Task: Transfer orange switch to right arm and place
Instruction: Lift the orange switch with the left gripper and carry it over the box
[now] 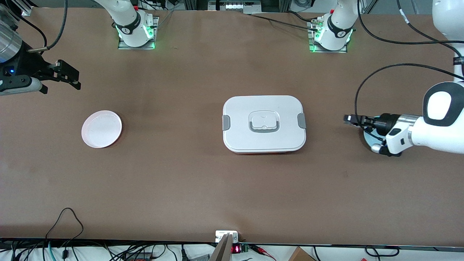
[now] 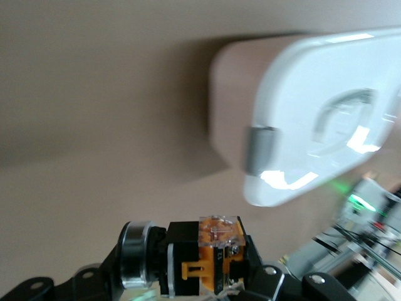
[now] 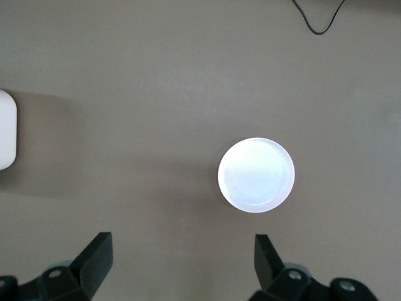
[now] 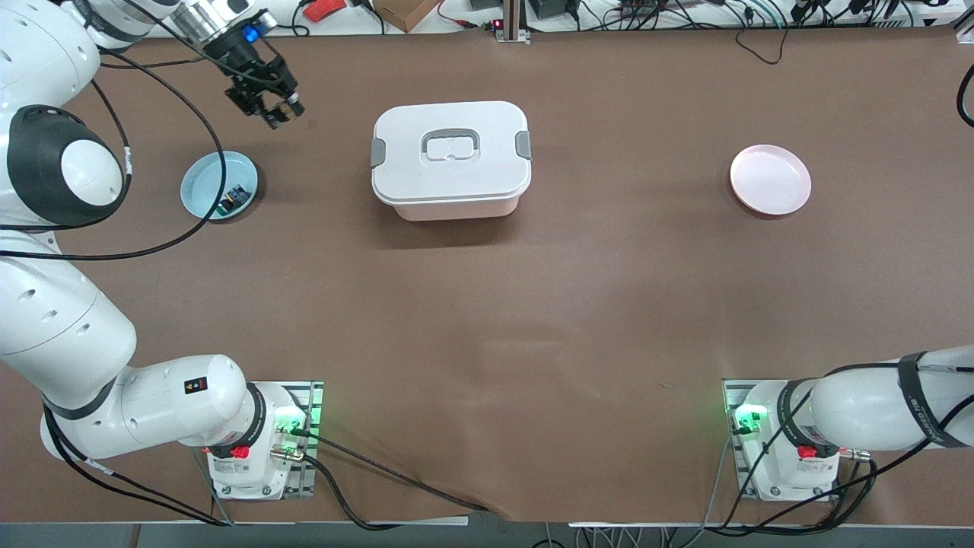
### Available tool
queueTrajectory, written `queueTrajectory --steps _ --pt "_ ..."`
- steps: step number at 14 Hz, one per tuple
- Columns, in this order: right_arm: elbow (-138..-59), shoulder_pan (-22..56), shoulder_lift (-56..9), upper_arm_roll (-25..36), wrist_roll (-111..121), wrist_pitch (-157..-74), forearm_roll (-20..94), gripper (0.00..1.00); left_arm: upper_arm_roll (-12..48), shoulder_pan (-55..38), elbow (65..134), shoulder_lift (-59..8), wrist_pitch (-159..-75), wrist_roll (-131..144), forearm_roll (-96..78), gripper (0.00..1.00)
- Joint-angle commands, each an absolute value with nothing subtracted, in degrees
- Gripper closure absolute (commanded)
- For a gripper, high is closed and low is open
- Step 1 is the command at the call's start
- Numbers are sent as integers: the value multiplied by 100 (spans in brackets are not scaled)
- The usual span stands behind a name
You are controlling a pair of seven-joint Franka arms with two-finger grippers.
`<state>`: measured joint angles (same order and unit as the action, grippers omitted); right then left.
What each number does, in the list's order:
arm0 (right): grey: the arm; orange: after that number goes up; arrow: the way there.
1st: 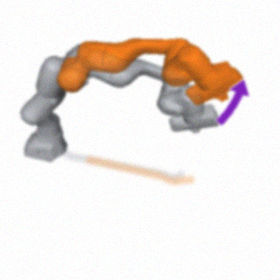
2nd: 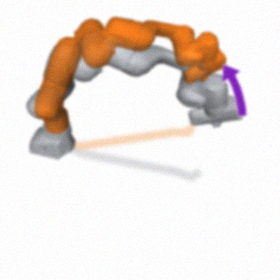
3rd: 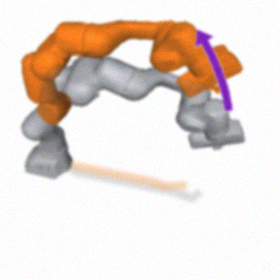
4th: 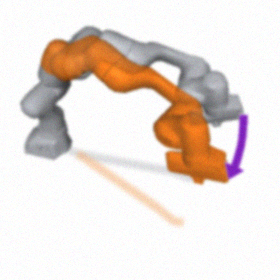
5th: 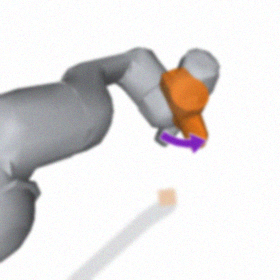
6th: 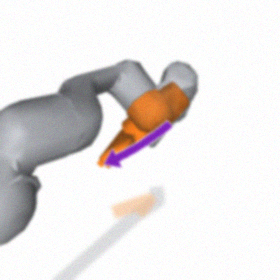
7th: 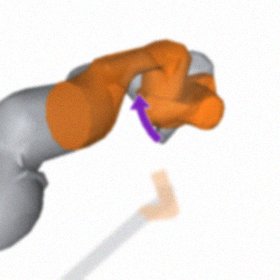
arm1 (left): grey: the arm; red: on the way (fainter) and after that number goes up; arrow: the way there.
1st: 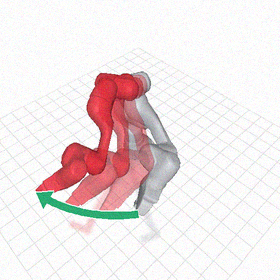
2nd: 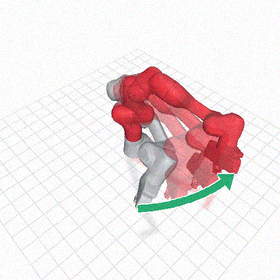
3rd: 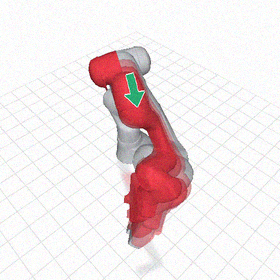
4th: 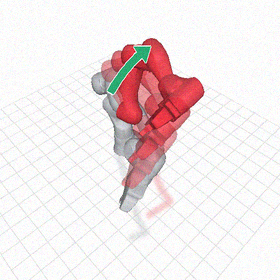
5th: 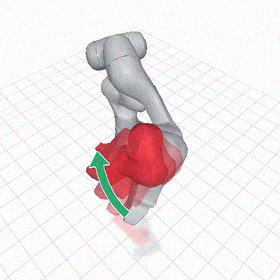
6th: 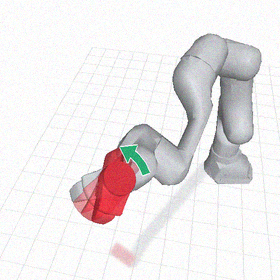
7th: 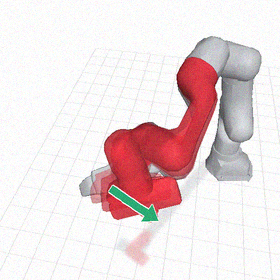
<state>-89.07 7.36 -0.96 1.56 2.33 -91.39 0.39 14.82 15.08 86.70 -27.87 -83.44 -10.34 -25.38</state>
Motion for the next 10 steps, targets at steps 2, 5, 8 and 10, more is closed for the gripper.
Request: queueTrajectory --steps 2,5,8,10 --pt "-8807 712 -141 149 211 -9106 105 0 2117 1556 8525 -2812 -8191 -1256 -3898 91" --pt "-8807 721 -272 141 263 -9036 97 0 2705 1538 8543 -2812 -8401 -2017 -4569 95" --pt "-8851 721 -552 149 342 -8651 96 0 3197 1538 8885 -2813 -9050 -3897 -4632 94" --pt "-8833 756 -554 123 457 -8420 105 0 3479 1556 8921 -2804 -9359 -4541 -4658 94"
